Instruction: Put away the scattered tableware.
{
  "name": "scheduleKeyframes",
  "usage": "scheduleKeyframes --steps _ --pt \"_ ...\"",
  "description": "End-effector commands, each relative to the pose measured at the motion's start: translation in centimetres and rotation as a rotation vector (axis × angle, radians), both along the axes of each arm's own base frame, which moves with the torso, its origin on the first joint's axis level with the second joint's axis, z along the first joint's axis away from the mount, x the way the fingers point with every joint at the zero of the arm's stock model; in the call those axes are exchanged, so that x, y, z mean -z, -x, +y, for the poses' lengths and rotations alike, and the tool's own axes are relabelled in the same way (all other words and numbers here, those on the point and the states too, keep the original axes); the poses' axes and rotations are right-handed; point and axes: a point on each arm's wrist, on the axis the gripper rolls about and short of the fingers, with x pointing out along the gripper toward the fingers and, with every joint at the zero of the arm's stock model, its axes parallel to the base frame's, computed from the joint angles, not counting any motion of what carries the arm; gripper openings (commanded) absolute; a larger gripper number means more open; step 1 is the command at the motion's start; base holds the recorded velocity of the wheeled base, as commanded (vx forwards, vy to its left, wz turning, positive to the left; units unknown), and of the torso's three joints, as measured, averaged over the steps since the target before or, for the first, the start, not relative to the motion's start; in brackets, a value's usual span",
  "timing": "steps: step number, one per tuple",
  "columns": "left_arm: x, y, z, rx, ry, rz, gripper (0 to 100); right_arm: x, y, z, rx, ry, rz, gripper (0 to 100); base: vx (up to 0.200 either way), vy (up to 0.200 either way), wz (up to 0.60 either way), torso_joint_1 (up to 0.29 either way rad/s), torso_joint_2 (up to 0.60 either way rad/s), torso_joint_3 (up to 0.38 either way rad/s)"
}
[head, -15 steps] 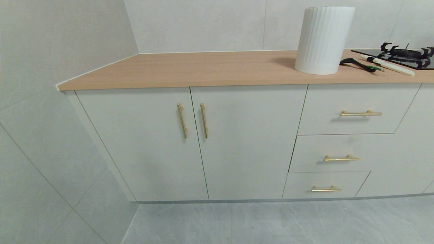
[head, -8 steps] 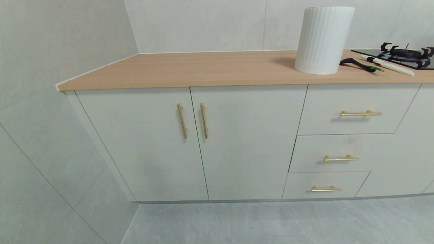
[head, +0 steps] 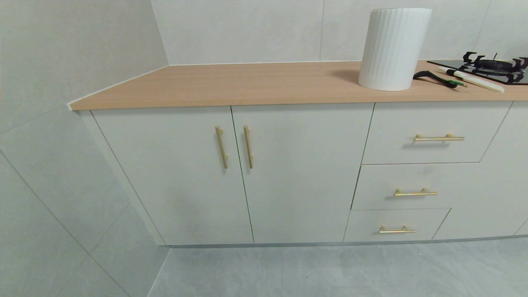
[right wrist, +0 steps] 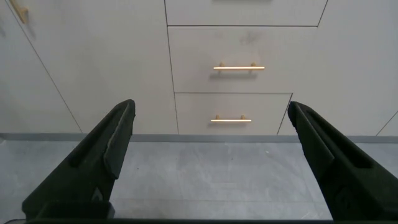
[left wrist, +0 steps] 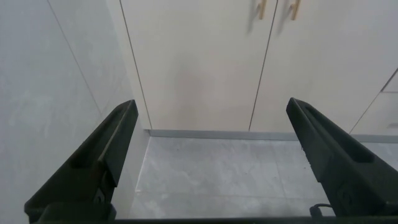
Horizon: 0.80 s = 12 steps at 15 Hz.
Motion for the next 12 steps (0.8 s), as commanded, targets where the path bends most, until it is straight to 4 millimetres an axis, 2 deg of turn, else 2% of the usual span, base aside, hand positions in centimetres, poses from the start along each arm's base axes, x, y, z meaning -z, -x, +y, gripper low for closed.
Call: scheduleKeyframes --steps 1,12 --pt "-0.01 -0.01 0.0 0.0 0.001 0.001 100 0.0 -0.01 0.0 0.0 0.0 0.001 100 0.0 0.0 0.0 0.0 0.0 0.0" --pt "-0.01 -0.01 0.0 0.0 0.001 0.001 100 -0.01 -0.01 0.0 0.0 -0.001 0.0 100 0.0 -0.2 0.0 0.002 0.0 0.001"
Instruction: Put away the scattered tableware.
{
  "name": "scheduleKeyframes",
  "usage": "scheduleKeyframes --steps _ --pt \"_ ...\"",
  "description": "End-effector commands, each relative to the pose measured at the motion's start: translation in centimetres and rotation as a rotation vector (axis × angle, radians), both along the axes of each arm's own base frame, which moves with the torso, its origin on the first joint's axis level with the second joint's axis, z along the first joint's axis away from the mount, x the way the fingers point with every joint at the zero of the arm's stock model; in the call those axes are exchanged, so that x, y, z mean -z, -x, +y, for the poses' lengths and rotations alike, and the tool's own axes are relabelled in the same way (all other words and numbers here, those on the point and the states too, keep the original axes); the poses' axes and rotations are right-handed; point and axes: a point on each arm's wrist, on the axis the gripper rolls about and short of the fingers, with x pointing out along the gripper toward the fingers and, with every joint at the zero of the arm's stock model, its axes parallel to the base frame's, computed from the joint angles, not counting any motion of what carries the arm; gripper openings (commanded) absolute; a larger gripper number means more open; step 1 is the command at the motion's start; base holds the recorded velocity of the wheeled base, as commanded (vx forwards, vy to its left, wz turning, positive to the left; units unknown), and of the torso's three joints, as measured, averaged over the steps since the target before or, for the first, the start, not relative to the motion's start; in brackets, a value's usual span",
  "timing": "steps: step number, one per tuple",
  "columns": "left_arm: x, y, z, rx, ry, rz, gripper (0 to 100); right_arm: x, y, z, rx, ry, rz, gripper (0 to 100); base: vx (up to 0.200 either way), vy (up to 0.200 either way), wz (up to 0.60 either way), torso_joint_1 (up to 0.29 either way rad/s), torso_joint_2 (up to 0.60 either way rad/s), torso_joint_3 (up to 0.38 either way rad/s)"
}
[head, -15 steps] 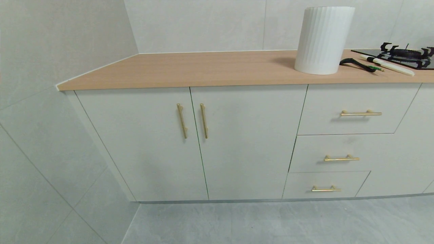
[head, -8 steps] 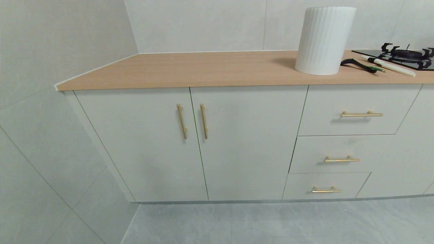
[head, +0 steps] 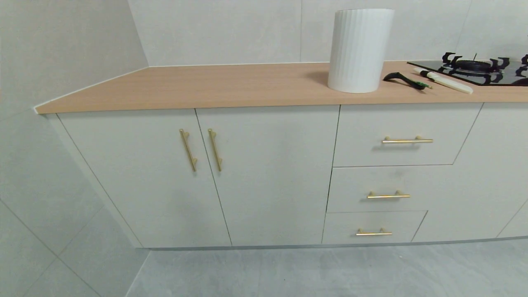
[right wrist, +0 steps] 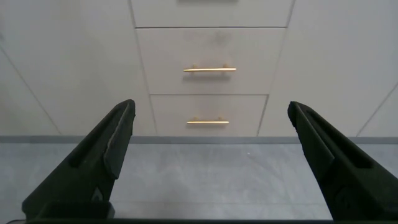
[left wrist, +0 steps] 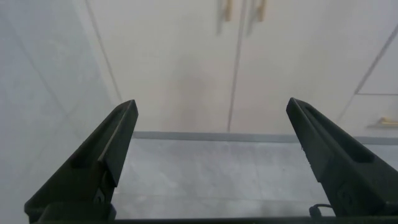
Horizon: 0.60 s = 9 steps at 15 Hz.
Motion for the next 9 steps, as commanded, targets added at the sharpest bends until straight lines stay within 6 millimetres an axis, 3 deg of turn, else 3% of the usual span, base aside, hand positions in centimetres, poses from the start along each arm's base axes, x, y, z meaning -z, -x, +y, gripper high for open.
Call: scheduleKeyframes --steps 1,5,9 --pt "-0.01 -0.01 0.0 -0.001 0.0 0.001 100 0.0 -0.02 0.0 0.0 0.001 0.003 100 0.0 -0.2 0.0 0.007 0.0 0.007" --pt "-0.01 -0.01 0.0 -0.001 0.0 0.001 100 -0.01 -0.01 0.0 0.0 0.001 0.0 100 0.0 -0.2 0.0 0.001 0.0 0.004" --pt "-0.01 -0.01 0.0 -0.001 0.0 0.001 100 -0.01 -0.01 0.0 0.0 0.001 0.0 100 0.0 0.0 0.0 0.0 0.0 0.0"
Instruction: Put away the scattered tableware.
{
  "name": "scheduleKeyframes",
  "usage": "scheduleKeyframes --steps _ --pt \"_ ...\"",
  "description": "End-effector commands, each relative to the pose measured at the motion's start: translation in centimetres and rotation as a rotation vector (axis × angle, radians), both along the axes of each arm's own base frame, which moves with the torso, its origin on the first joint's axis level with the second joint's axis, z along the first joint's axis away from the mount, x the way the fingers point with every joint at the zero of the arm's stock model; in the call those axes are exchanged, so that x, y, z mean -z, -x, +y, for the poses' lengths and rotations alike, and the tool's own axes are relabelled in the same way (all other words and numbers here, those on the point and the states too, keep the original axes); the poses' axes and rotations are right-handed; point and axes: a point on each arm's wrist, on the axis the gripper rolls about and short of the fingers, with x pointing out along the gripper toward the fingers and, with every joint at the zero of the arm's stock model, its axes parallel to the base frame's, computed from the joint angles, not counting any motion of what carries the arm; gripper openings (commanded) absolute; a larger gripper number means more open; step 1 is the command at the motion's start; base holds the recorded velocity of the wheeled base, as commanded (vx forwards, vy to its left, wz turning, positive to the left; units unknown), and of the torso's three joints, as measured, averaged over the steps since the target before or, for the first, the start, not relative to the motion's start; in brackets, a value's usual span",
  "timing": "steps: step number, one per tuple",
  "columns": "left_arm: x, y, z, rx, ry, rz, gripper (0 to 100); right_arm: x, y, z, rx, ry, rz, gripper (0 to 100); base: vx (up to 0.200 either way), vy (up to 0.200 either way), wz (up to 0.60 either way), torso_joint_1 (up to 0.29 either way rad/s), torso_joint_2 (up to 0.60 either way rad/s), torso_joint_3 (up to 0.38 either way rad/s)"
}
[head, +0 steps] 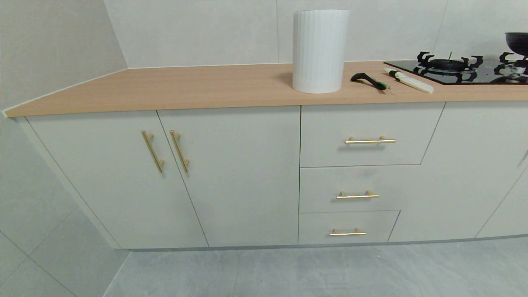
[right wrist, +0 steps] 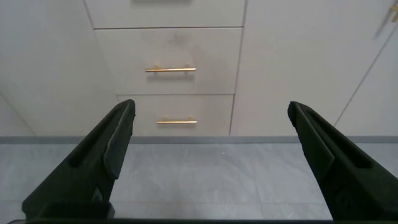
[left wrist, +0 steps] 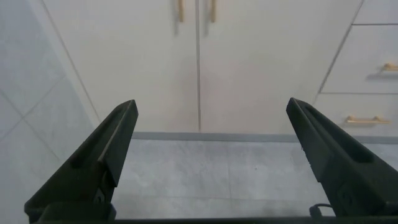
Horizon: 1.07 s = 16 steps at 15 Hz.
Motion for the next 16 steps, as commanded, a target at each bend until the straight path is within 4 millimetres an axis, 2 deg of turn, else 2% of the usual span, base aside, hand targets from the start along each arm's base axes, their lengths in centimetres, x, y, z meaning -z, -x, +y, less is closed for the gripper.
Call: scheduleKeyframes --steps 1,7,14,16 --pt "0.0 -0.01 0.0 -0.001 0.0 0.002 100 -0.01 -0.02 0.0 -0.001 0.001 0.002 100 0.0 0.0 0.0 0.0 0.0 0.0" --pt "0.0 -0.01 0.0 -0.001 0.0 0.002 100 0.0 -0.01 0.0 -0.002 0.001 0.001 100 0.0 0.0 0.0 0.0 0.0 0.0" --pt "0.0 -0.01 0.0 -0.001 0.0 0.002 100 0.0 -0.01 0.0 -0.002 0.001 0.001 100 0.2 0.0 0.0 0.002 0.0 0.009" --pt "0.0 -0.01 0.0 -0.001 0.0 0.002 100 0.01 -0.01 0.0 -0.002 0.001 0.002 100 0.0 0.0 0.0 0.0 0.0 0.0"
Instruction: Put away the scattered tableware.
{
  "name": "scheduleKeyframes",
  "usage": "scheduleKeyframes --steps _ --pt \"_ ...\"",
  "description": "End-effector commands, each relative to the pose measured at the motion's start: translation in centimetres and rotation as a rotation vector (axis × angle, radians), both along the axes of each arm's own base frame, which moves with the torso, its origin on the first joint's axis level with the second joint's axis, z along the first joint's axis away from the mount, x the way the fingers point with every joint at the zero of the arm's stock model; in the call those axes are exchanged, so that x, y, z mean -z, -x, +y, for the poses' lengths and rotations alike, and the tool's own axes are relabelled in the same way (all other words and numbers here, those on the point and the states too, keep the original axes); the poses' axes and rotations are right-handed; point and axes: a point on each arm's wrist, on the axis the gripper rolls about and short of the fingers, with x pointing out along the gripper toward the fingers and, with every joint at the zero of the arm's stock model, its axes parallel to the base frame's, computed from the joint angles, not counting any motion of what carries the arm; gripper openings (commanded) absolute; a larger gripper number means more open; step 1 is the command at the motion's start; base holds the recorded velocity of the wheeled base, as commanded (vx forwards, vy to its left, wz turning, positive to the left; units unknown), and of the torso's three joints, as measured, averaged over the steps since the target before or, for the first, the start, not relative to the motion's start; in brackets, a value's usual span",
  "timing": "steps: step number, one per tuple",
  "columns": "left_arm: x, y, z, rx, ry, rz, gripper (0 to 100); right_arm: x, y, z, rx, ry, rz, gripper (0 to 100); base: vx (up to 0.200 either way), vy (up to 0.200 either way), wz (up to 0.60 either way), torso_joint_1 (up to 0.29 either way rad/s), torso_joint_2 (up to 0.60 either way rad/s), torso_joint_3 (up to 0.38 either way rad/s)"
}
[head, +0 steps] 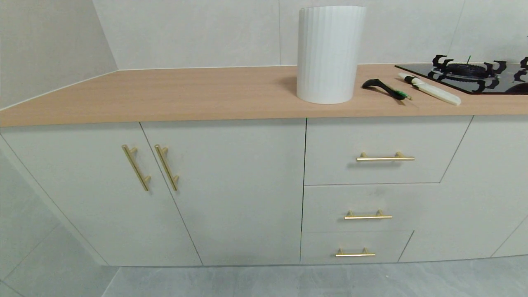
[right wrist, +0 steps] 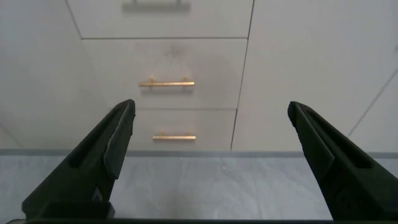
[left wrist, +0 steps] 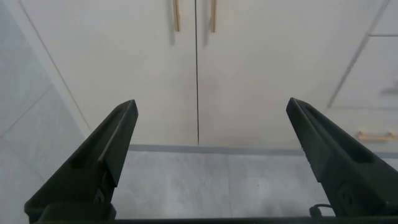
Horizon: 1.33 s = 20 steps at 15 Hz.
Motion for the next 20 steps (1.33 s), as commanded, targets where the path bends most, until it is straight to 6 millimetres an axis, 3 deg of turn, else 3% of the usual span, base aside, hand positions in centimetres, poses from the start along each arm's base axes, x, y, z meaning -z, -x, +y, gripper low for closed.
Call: scheduleKeyframes --steps 1,10,12,13,19,20 --pt "0.0 0.0 0.0 -0.001 0.001 0.001 100 0.0 0.0 0.0 0.0 0.0 0.0 100 0.0 0.0 0.0 0.0 0.0 0.0" --pt "0.0 0.0 0.0 -0.001 0.001 0.001 100 0.0 0.0 0.0 -0.008 0.002 0.0 100 0.0 0.0 0.0 0.0 0.0 0.0" --pt "0.0 0.0 0.0 -0.001 0.001 0.001 100 -1.6 0.4 0.0 -0.011 -0.006 -0.061 100 0.0 0.0 0.0 0.0 0.0 0.0" --pt "0.0 0.0 0.0 -0.001 0.001 0.001 100 -5.2 0.9 -0.1 -0.041 -0.065 -0.116 100 0.0 0.0 0.0 0.0 0.0 0.0" --pt "0.0 0.0 0.0 -0.001 0.001 0.001 100 -7.2 -4.3 0.4 -0.206 -0.05 0.239 100 0.0 0.0 0.0 0.0 0.0 0.0" --pt "0.0 0.0 0.0 -0.001 0.001 0.001 100 -7.7 -6.5 0.8 -0.212 -0.045 0.352 100 0.0 0.0 0.0 0.0 0.0 0.0"
